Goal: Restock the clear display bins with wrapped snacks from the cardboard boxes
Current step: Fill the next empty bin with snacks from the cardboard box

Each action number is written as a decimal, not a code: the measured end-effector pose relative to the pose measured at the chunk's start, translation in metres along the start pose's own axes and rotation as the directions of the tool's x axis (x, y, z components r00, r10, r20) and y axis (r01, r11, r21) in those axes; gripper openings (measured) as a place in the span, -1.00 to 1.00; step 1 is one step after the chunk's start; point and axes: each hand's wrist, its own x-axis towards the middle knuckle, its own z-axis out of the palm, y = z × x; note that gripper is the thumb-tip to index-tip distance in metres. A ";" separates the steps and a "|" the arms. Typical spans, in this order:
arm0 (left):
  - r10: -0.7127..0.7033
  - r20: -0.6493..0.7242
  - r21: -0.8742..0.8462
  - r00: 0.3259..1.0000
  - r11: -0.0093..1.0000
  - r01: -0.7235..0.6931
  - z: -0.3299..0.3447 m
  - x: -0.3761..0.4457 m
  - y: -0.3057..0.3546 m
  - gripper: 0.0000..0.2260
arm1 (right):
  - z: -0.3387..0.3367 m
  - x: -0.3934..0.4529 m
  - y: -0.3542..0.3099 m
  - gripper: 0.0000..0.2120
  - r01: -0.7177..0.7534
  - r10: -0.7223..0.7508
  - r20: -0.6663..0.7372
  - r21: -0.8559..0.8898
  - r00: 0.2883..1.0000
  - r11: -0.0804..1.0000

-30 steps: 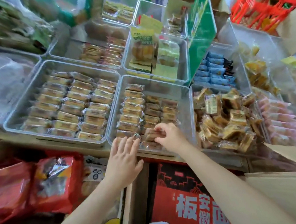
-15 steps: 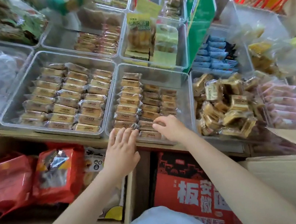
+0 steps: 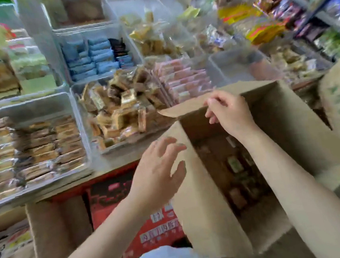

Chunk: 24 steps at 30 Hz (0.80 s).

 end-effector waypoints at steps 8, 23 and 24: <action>-0.105 0.007 0.313 0.994 0.945 0.098 0.073 0.085 0.067 -0.66 | -0.002 0.076 0.163 -0.74 -0.125 0.394 0.495 -0.491 0.774 0.862; -0.259 -0.009 0.509 0.966 0.831 0.227 0.087 0.095 0.064 -0.64 | 0.092 0.084 0.297 -0.40 0.396 0.271 0.604 -0.737 0.750 0.547; -0.259 -0.005 0.506 0.966 0.832 0.226 0.087 0.095 0.064 -0.64 | 0.084 0.087 0.293 -0.44 0.352 0.284 0.578 -0.745 0.765 0.567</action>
